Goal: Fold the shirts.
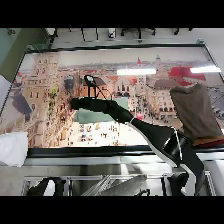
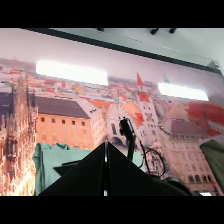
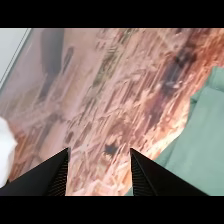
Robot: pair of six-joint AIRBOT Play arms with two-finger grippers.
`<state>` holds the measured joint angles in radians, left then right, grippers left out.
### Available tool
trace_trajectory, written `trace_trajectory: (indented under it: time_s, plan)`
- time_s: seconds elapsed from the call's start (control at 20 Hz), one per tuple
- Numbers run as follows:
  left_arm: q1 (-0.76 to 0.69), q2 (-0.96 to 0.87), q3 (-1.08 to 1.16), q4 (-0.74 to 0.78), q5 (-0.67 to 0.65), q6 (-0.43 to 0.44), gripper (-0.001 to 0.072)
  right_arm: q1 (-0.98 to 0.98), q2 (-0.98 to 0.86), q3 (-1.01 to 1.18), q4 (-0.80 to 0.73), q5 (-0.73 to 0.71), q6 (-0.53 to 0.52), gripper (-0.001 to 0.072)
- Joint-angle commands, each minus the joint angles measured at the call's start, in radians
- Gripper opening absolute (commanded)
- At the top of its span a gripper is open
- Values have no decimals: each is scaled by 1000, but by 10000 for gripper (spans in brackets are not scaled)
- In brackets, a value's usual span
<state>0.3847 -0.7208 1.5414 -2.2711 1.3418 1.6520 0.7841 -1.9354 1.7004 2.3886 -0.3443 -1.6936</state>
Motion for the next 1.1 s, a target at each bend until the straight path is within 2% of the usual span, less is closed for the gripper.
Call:
trace_trajectory:
  time_s: [0.0,0.2,0.3,0.4,0.7,1.05]
  plan:
    - [29,127,-160,1,-68,28,18,-122,74,3,-86,-183,19,442]
    - [29,179,-272,-2,-106,27,18,-427,261,2,-235,-617,29,443]
    - [29,187,-302,-1,-106,28,18,-578,275,-5,-237,-814,62,443]
    - [29,186,-309,1,-98,31,18,-667,233,-55,-189,-918,71,444]
    - [29,144,-307,-2,-72,31,18,-672,-1,-118,10,-923,-15,443]
    - [29,116,-308,-2,-66,32,17,-550,-87,-118,33,-855,-35,433]
